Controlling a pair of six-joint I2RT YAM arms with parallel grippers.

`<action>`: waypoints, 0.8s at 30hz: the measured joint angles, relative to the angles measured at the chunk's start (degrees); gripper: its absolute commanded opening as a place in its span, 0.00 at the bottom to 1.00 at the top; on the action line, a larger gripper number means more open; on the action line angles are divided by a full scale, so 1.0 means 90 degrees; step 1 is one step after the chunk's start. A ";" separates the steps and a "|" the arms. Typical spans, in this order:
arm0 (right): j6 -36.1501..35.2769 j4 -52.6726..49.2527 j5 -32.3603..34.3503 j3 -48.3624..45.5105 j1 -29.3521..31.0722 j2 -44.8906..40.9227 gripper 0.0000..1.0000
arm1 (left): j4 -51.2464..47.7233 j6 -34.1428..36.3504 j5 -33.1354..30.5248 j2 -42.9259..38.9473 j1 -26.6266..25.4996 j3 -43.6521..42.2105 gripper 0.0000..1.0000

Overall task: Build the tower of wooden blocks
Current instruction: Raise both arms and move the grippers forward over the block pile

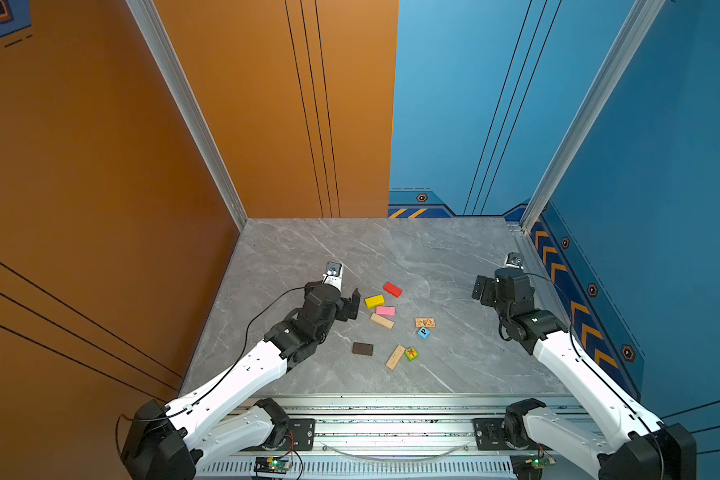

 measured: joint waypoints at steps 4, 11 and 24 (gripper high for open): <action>0.0119 -0.0325 -0.0022 0.0255 0.0187 0.0000 1.00 | -0.0313 -0.0119 -0.0160 0.0000 -0.0520 0.0000 0.98; 0.0313 -0.0750 -0.0141 0.0442 0.0267 0.0036 1.00 | -0.0821 -0.0386 -0.0328 -0.0007 -0.1205 0.0000 0.98; 0.0675 -0.1110 -0.0282 0.0663 0.0432 0.0488 1.00 | -0.1163 -0.0862 -0.0525 -0.0073 -0.1967 0.0000 0.98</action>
